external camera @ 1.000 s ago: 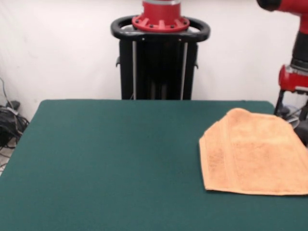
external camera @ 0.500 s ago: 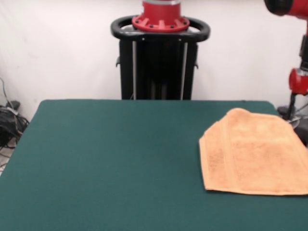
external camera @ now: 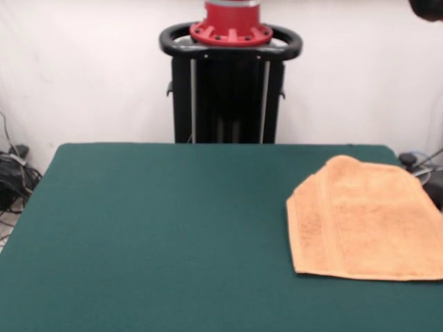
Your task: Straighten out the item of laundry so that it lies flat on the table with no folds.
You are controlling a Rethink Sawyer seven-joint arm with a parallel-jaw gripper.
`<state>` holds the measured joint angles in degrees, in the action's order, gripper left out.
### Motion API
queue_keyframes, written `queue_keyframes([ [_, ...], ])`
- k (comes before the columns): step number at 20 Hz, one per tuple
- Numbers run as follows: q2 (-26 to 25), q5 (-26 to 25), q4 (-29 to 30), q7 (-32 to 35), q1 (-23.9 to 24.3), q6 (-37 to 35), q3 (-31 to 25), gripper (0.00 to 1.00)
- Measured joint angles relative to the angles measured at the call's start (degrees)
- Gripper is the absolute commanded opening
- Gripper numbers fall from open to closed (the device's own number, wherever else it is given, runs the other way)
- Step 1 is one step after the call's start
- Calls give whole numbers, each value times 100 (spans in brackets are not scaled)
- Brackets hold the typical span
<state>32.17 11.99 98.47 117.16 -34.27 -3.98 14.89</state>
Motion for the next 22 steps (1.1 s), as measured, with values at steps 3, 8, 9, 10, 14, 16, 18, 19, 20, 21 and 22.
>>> queue_keyframes([
  [3,-36,58,-43,0,-156,0,133,100],
  [8,-29,1,-80,0,-22,1,138,100],
  [9,-8,-113,-81,0,237,1,69,100],
  [10,-2,-154,-81,0,324,1,45,100],
  [14,41,-478,-80,0,921,1,-140,100],
  [16,52,-620,-80,0,1159,2,-211,100],
  [18,60,-780,-76,0,1397,2,-279,100],
  [19,62,-847,-72,0,1488,1,-303,100],
  [20,69,-945,-64,0,1609,1,-346,100],
  [21,75,-1019,-59,0,1698,1,-387,100],
  [22,84,-1099,-52,0,1783,1,-430,100],
])
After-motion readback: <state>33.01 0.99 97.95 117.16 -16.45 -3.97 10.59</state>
